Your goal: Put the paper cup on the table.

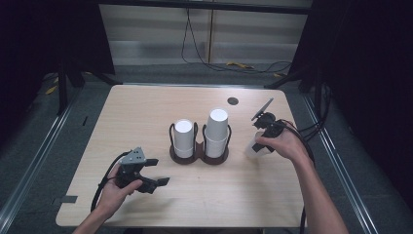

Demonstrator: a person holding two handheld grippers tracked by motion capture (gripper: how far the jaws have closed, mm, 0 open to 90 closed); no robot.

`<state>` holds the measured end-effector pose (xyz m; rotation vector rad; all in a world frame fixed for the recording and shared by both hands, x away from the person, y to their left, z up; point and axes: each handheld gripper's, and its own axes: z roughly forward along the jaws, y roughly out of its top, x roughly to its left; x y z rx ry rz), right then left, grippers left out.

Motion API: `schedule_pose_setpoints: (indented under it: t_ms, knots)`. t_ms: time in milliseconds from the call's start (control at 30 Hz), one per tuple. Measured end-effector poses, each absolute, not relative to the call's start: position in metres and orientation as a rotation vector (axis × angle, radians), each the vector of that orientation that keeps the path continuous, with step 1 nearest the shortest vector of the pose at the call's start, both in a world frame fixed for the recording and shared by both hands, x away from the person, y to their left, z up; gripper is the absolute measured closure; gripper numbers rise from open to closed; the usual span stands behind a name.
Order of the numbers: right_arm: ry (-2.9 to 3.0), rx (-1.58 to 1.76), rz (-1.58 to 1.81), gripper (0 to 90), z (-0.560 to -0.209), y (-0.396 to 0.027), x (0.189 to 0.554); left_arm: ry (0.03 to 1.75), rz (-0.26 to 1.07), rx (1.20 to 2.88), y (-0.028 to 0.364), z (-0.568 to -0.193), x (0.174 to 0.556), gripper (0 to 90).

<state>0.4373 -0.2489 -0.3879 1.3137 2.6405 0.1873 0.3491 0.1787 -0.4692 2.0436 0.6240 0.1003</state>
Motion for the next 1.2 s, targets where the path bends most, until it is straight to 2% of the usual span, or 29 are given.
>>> schedule_pose_setpoints:
  t_ms: [467,1200]
  knots:
    - [2.659,1.292,0.074,21.1,-0.400,-0.229,0.453,0.631,0.093,2.037,0.179,-0.469,0.348,15.9]
    - [2.558,1.415,0.391,16.0,-0.419,-0.247,0.445,0.629,0.091,2.045,0.179,-0.470,0.349,16.0]
